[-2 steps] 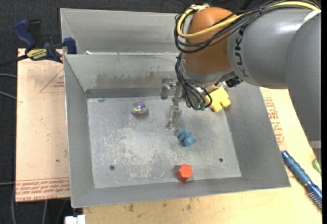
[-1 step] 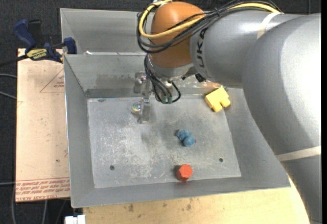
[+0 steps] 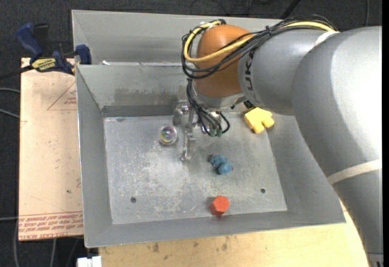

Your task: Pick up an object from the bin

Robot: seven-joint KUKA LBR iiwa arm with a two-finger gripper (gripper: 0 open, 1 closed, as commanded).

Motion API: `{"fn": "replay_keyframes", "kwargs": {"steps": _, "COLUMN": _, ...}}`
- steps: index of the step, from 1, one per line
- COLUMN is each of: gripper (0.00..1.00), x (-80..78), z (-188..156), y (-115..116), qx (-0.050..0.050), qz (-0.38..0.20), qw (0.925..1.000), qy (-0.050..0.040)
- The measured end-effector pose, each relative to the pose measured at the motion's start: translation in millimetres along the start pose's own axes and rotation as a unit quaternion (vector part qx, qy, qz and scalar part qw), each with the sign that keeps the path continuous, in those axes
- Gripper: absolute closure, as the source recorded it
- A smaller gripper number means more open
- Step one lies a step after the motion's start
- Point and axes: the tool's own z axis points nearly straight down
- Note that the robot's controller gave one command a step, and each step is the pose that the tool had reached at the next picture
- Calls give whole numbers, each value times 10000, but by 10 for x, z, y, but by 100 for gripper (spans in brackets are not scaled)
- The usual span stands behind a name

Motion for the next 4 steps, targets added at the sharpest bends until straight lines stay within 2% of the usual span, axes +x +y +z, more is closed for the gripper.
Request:
{"fn": "replay_keyframes", "kwargs": {"steps": 1, "gripper": 0, "x": 3, "z": -626, "y": 96, "qx": -9, "qz": -1361, "qw": 9907, "qy": -57}}
{"fn": "replay_keyframes", "kwargs": {"steps": 2, "gripper": 0, "x": -101, "z": -98, "y": 286, "qx": -12, "qz": -1985, "qw": 9801, "qy": -21}}
{"fn": "replay_keyframes", "kwargs": {"steps": 3, "gripper": 0, "x": -16, "z": -3, "y": 687, "qx": -10, "qz": -3928, "qw": 9196, "qy": -27}}
{"fn": "replay_keyframes", "kwargs": {"steps": 4, "gripper": 0, "x": -27, "z": -156, "y": 552, "qx": -7, "qz": -3725, "qw": 9280, "qy": -42}}
